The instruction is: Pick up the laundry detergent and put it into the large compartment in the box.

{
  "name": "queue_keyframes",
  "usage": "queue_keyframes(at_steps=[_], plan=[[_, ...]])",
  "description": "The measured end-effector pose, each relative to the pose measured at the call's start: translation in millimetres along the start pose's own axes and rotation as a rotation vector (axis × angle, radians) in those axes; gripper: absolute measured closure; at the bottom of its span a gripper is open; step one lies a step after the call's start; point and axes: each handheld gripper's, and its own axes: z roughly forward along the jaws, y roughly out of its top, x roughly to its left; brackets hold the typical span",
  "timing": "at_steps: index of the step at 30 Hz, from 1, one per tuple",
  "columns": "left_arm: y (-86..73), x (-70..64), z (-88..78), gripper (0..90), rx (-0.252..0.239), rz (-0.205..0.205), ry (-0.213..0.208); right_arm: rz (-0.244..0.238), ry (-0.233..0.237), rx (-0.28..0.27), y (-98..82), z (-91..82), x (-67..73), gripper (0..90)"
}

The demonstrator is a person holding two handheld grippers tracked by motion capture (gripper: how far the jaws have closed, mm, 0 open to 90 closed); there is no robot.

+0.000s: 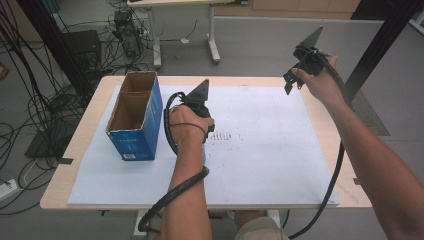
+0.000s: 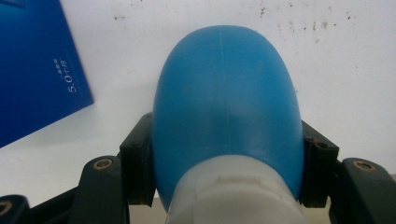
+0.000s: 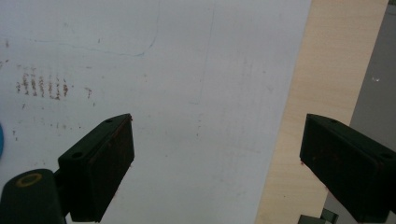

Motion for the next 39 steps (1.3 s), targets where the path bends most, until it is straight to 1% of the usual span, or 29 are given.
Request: queue_keyframes(at_steps=[10, 11, 13, 20, 23, 25, 26, 30, 33, 38, 39], plan=[[0.7, 0.5, -0.1, 37.8, 0.004, 0.002, -0.003, 0.003, 0.000, 0.001, -0.8, 0.0, -1.8, 10.1], [0.1, 0.6, 0.2, 37.8, -0.001, -0.004, -0.005, 0.004, 0.001, 0.002, -0.8, 0.1, -2.4, 10.1], [1.5, 1.7, -0.4, 37.7, 0.006, 0.005, -0.005, 0.002, 0.002, 0.002, -0.8, 0.4, -2.8, 10.2], [2.5, 3.8, -1.5, 37.8, 0.011, 0.000, -0.008, 0.000, 0.002, 0.003, -0.1, 1.5, -3.1, 10.2], [0.5, 4.8, -3.5, 37.8, -0.004, -0.002, -0.009, 0.003, 0.003, 0.002, -0.1, 1.7, -3.7, 10.2], [1.0, 4.8, -5.1, 37.8, 0.001, -0.003, -0.010, 0.003, 0.004, 0.003, -0.1, 1.7, -4.3, 10.2], [-0.4, 5.5, -6.7, 37.8, -0.006, -0.002, -0.013, 0.004, 0.004, 0.003, -0.3, 1.6, -4.5, 10.2], [-1.5, 8.2, -17.1, 37.8, -0.009, 0.002, -0.024, 0.006, 0.008, 0.000, -1.8, 1.3, -6.3, 10.2], [-3.5, 8.4, -28.8, 37.8, -0.013, 0.011, -0.023, 0.004, 0.011, 0.000, -2.8, 0.3, -7.6, 10.2], [-8.2, 8.9, -51.7, 37.8, -0.016, 0.026, -0.008, -0.004, 0.019, -0.002, -4.3, -1.4, -7.4, 10.2], [-8.2, 8.9, -51.7, 37.8, -0.016, 0.026, -0.008, -0.007, 0.023, -0.003, -4.6, -1.6, -7.3, 10.1]])
